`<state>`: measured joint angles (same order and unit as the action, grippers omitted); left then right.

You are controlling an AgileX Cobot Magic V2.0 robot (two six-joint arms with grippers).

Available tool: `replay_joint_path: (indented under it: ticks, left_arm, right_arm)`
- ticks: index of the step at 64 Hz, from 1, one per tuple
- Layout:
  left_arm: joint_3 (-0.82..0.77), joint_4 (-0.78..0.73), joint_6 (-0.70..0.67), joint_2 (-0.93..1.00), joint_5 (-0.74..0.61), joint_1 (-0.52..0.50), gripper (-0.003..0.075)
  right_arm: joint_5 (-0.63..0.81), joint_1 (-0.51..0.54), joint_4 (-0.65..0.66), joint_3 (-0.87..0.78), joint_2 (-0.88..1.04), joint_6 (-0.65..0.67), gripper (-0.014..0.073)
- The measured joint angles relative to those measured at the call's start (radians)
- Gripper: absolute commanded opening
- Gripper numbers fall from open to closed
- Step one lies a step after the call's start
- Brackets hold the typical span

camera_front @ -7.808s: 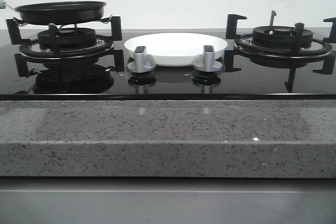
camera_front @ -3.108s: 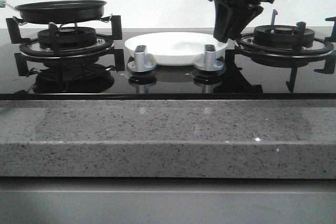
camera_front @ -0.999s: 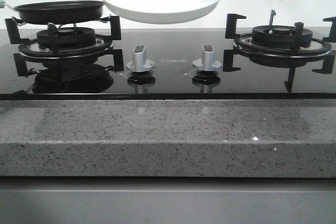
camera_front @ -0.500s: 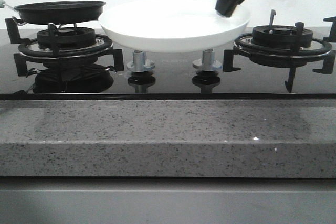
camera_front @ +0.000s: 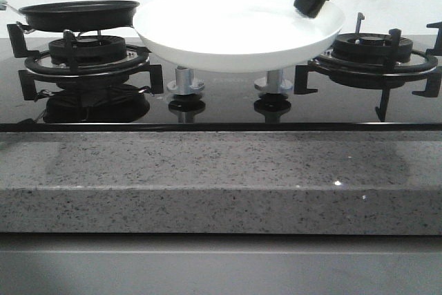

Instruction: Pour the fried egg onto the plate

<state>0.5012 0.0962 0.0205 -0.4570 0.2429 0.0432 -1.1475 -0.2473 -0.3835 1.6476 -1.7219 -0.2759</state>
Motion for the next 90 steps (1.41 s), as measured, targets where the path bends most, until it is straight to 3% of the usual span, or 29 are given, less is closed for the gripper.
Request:
replay_joint_path:
  ticks: [13, 22, 31, 46, 51, 68, 76, 90]
  left_arm:
    - [0.031, 0.185, -0.021, -0.042, 0.041, 0.0, 0.0575]
    - [0.141, 0.329, -0.065, -0.207, 0.147, 0.0, 0.0575]
    - [0.291, 0.38, -0.072, -0.371, 0.254, 0.0, 0.0575]
    - [0.446, 0.45, -0.069, -0.565, 0.295, -0.028, 0.0575]
    - [0.477, 0.541, -0.014, -0.619, 0.329, -0.079, 0.0574]
    - [0.499, 1.051, 0.378, -0.822, 0.532, -0.357, 0.0574]
    - [0.528, 1.14, 0.471, -0.917, 0.572, -0.415, 0.0564]
    - [0.648, 1.198, 0.498, -1.093, 0.605, -0.425, 0.0491]
  right_arm:
    - [0.004, 0.0, -0.001, 0.0, 0.0, 0.0, -0.0059]
    - [0.004, 0.0, -0.001, 0.0, 0.0, 0.0, -0.0059]
    - [0.005, 0.0, -0.002, -0.002, 0.0, 0.0, -0.0059]
    - [0.005, 0.0, -0.002, -0.002, 0.0, 0.0, -0.0059]
    - [0.005, 0.0, -0.002, -0.002, 0.0, 0.0, -0.0059]
    - [0.005, 0.0, -0.002, -0.002, 0.0, 0.0, -0.0059]
    - [0.005, 0.0, -0.002, -0.002, 0.0, 0.0, -0.0059]
    - [0.005, 0.0, -0.002, -0.002, 0.0, 0.0, -0.0059]
